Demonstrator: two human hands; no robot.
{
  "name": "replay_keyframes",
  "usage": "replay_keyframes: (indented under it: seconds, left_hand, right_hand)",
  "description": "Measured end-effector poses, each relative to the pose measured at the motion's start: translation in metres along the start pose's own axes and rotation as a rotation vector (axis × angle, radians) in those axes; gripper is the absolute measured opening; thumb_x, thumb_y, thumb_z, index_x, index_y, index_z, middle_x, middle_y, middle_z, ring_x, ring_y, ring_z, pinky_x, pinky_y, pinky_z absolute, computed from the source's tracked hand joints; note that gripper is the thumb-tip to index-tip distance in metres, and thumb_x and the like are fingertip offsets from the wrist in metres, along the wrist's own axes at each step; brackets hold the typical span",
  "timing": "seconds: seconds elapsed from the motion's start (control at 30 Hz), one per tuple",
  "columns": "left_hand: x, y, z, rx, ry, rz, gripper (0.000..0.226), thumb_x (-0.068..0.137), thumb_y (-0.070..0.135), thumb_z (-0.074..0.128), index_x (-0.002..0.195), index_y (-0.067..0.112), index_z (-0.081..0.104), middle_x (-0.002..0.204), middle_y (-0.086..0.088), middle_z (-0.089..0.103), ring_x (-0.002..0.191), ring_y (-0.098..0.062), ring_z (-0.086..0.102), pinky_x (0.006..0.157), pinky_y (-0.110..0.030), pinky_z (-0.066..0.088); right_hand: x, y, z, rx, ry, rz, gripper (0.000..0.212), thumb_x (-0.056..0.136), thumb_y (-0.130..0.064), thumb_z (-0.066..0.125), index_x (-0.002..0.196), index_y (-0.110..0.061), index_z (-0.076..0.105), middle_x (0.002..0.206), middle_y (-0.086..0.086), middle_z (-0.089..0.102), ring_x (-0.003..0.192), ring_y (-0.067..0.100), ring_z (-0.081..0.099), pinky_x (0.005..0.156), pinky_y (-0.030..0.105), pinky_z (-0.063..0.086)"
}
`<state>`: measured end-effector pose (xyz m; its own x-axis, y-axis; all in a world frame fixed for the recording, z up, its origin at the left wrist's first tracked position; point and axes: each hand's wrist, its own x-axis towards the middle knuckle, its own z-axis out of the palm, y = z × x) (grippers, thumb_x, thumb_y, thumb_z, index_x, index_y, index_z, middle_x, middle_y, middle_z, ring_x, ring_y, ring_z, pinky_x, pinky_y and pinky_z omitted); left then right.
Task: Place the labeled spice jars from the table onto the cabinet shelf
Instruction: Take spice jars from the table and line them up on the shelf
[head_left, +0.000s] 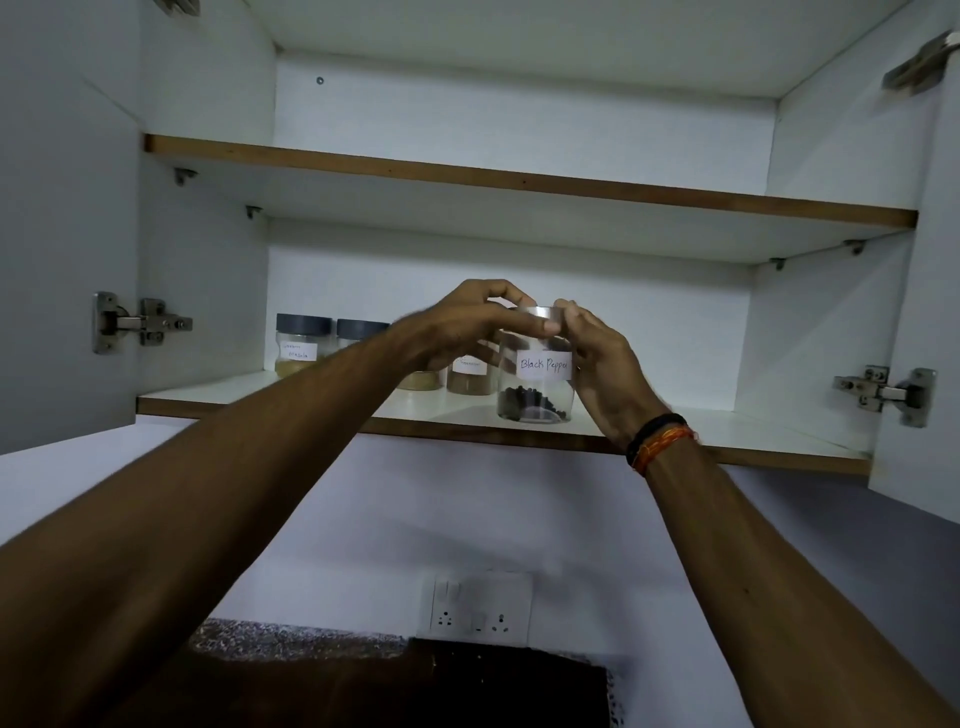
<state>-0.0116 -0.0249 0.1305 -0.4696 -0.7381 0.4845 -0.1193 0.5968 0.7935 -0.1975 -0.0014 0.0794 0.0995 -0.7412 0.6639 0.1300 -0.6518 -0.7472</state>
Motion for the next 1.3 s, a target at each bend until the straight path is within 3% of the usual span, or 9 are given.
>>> replay_keyframes:
  seconds: [0.1, 0.23, 0.33, 0.43, 0.67, 0.77, 0.97, 1.1, 1.3]
  left_hand:
    - [0.013, 0.001, -0.002, 0.033, 0.018, -0.011, 0.033, 0.078, 0.019, 0.083, 0.104, 0.012, 0.064, 0.114, -0.017, 0.067, 0.105, -0.033, 0.068, 0.07, -0.037, 0.062]
    - [0.028, 0.003, -0.006, 0.081, 0.035, -0.026, 0.03, 0.076, 0.017, 0.083, 0.097, 0.011, 0.063, 0.121, -0.018, 0.065, 0.111, -0.032, 0.065, 0.072, -0.04, 0.064]
    - [0.038, 0.002, -0.008, 0.128, 0.039, -0.03, 0.045, 0.074, 0.019, 0.085, 0.112, 0.005, 0.064, 0.117, -0.01, 0.065, 0.11, -0.024, 0.061, 0.057, -0.025, 0.058]
    - [0.049, -0.002, -0.012, 0.21, 0.046, -0.022, 0.055, 0.074, 0.024, 0.084, 0.122, 0.01, 0.063, 0.116, -0.005, 0.066, 0.111, -0.02, 0.061, 0.059, -0.025, 0.053]
    - [0.08, -0.019, -0.017, 0.323, -0.012, -0.028, 0.063, 0.082, 0.027, 0.08, 0.139, 0.018, 0.054, 0.129, -0.009, 0.064, 0.116, -0.025, 0.061, 0.093, -0.033, 0.051]
    - [0.098, -0.03, -0.014, 0.433, -0.057, -0.015, 0.064, 0.084, 0.029, 0.079, 0.141, 0.02, 0.052, 0.123, -0.006, 0.064, 0.11, -0.024, 0.062, 0.089, -0.03, 0.052]
    - [0.13, -0.053, -0.014, 0.573, -0.103, 0.021, 0.061, 0.089, 0.03, 0.073, 0.144, 0.023, 0.048, 0.119, 0.001, 0.057, 0.1, -0.017, 0.058, 0.07, -0.019, 0.046]
    - [0.149, -0.07, -0.014, 0.608, -0.132, 0.026, 0.058, 0.091, 0.029, 0.071, 0.144, 0.024, 0.048, 0.122, -0.002, 0.057, 0.103, -0.018, 0.058, 0.073, -0.021, 0.046]
    - [0.167, -0.082, -0.018, 0.671, -0.173, 0.037, 0.068, 0.091, 0.026, 0.071, 0.151, 0.032, 0.039, 0.129, 0.004, 0.047, 0.115, -0.019, 0.05, 0.083, -0.025, 0.042]
  right_hand:
    - [0.005, 0.011, -0.011, -0.125, 0.135, 0.015, 0.039, 0.107, -0.04, 0.038, 0.125, -0.019, 0.066, 0.127, 0.005, 0.068, 0.119, 0.022, 0.061, 0.104, 0.041, 0.049]
    - [0.003, 0.037, -0.032, -0.78, 0.374, -0.007, 0.038, 0.105, -0.04, 0.042, 0.111, -0.014, 0.069, 0.11, 0.007, 0.072, 0.106, 0.026, 0.065, 0.09, 0.034, 0.048]
    - [-0.008, 0.059, -0.052, -1.296, 0.251, -0.04, 0.042, 0.105, -0.043, 0.04, 0.114, -0.015, 0.069, 0.106, 0.01, 0.073, 0.098, 0.029, 0.066, 0.08, 0.034, 0.049]
    - [-0.013, 0.071, -0.061, -1.543, 0.203, -0.055, 0.047, 0.104, -0.049, 0.036, 0.108, -0.019, 0.071, 0.1, 0.006, 0.074, 0.09, 0.026, 0.066, 0.073, 0.032, 0.046]
    - [-0.01, 0.074, -0.059, -1.629, 0.291, -0.082, 0.053, 0.101, -0.049, 0.038, 0.068, -0.019, 0.067, 0.06, -0.003, 0.057, 0.058, 0.02, 0.054, 0.057, 0.027, 0.037]
    - [-0.014, 0.078, -0.059, -1.626, 0.343, -0.105, 0.052, 0.1, -0.047, 0.042, 0.062, -0.018, 0.064, 0.055, -0.004, 0.054, 0.051, 0.017, 0.047, 0.052, 0.026, 0.03]
    - [-0.011, 0.08, -0.06, -1.636, 0.379, -0.105, 0.048, 0.097, -0.046, 0.042, 0.063, -0.019, 0.062, 0.056, -0.004, 0.058, 0.053, 0.018, 0.053, 0.056, 0.026, 0.043]
    - [-0.009, 0.084, -0.063, -1.639, 0.403, -0.106, 0.046, 0.096, -0.045, 0.043, 0.064, -0.018, 0.063, 0.057, -0.003, 0.058, 0.055, 0.017, 0.055, 0.059, 0.028, 0.048]
    - [-0.008, 0.085, -0.064, -1.623, 0.395, -0.14, 0.04, 0.092, -0.039, 0.042, 0.065, -0.018, 0.061, 0.055, -0.004, 0.055, 0.052, 0.015, 0.051, 0.055, 0.024, 0.04]
